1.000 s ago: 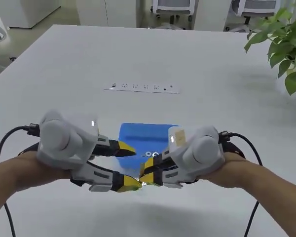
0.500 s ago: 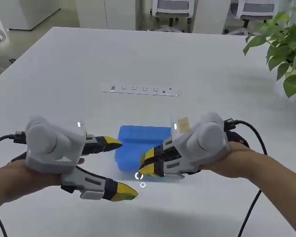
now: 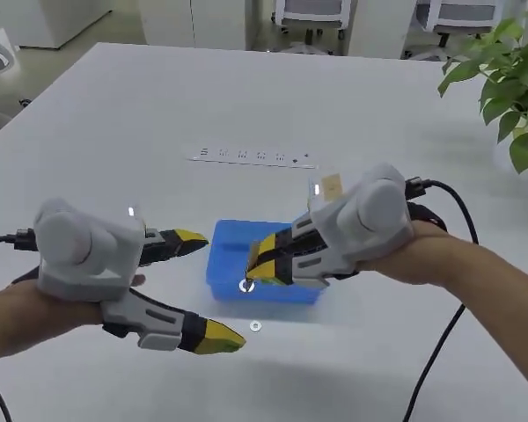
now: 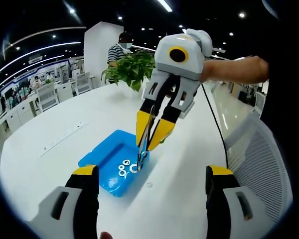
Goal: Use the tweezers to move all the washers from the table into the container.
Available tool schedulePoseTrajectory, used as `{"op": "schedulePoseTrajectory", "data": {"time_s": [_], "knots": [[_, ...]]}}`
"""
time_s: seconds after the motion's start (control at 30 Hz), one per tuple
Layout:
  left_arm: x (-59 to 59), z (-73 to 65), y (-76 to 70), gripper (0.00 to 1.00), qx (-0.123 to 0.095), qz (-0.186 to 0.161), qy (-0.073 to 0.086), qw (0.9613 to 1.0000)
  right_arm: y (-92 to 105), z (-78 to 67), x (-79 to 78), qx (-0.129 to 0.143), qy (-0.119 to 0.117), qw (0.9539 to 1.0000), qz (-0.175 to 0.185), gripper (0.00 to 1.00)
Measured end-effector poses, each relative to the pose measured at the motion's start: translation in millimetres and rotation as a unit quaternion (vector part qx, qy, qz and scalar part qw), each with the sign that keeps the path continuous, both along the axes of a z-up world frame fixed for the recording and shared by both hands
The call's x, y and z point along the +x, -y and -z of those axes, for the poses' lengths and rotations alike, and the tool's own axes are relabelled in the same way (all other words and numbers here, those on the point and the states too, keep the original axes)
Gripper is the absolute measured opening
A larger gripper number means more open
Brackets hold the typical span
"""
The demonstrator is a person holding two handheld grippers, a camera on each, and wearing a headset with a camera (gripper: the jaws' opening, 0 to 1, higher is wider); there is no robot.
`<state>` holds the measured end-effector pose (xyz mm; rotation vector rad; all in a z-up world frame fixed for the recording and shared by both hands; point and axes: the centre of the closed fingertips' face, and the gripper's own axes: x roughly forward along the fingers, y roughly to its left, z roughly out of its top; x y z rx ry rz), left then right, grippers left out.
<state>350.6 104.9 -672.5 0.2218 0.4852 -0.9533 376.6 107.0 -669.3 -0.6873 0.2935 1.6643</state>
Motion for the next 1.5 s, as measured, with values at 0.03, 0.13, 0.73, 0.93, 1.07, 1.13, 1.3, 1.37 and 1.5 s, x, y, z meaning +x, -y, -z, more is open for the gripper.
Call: {"op": "schedulePoseTrajectory", "data": {"time_s": [0.03,0.13,0.73,0.93,1.07,1.13,1.3,1.37,1.5], "knots": [[0.9,-0.2,-0.9,0.95,-0.001,-0.003,0.001,1.0,-0.6,-1.0,1.4,0.001,0.001,1.0,0.001,0.07],[2.5,-1.8,-2.0,0.98,-0.004,-0.006,0.004,1.0,-2.9,-2.7,7.0,0.004,0.004,1.0,0.003,0.07],[10.4,-0.2,-3.5,0.99,-0.011,-0.009,0.006,0.9999,-14.6,9.4,35.7,0.004,0.019,0.9998,0.009,0.07],[15.5,0.4,-5.1,0.99,-0.013,-0.01,0.009,0.9998,-16.0,21.3,43.1,-0.002,0.014,0.9998,0.012,0.07],[19.0,2.0,-4.8,0.99,-0.013,-0.01,0.009,0.9998,-16.9,28.2,45.4,-0.007,0.01,0.9999,0.011,0.08],[20.6,2.5,-5.2,0.99,-0.014,-0.01,0.009,0.9998,-18.3,31.7,47.4,-0.008,0.007,0.9999,0.013,0.08],[24.6,3.6,-6.7,0.98,-0.016,-0.01,0.01,0.9998,-23.4,40.5,48.6,-0.012,-0.002,0.9999,0.011,0.08],[26.4,4.0,-7.3,0.98,-0.016,-0.01,0.011,0.9998,-25.0,45.2,49.3,-0.015,-0.004,0.9998,0.009,0.08],[29.8,4.5,-7.7,0.96,-0.018,-0.008,0.012,0.9997,-27.0,51.4,49.8,-0.019,-0.011,0.9997,0.009,0.08]]}}
